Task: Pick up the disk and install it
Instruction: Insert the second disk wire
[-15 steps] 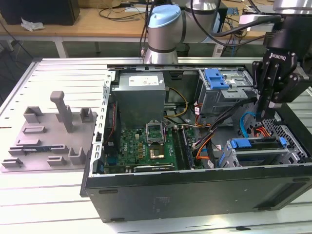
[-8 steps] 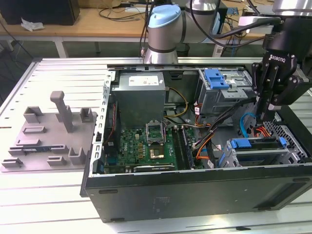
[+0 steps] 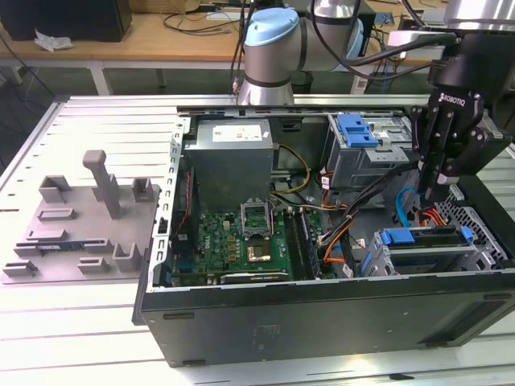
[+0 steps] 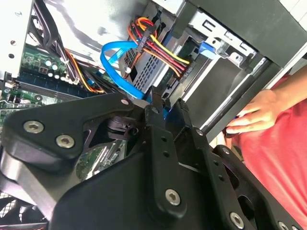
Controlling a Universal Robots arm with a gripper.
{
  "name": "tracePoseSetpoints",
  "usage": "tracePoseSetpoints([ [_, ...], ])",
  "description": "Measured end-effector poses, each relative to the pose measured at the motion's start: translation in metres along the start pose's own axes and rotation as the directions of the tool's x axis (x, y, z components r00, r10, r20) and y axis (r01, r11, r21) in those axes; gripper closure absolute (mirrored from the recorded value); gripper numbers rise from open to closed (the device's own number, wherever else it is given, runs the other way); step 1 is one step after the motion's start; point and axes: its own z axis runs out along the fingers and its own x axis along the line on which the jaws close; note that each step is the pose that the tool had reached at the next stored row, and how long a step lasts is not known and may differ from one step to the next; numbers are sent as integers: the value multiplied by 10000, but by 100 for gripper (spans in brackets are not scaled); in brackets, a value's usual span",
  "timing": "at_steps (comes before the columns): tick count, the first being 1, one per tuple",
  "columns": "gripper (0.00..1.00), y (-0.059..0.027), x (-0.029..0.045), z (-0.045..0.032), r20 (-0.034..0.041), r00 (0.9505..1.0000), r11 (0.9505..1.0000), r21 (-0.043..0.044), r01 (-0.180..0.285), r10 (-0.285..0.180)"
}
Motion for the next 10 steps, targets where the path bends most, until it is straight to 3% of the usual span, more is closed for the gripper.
tracePoseSetpoints([
  [10, 71, 14, -6, 16, -1, 10000, 10000, 0, 0, 0],
])
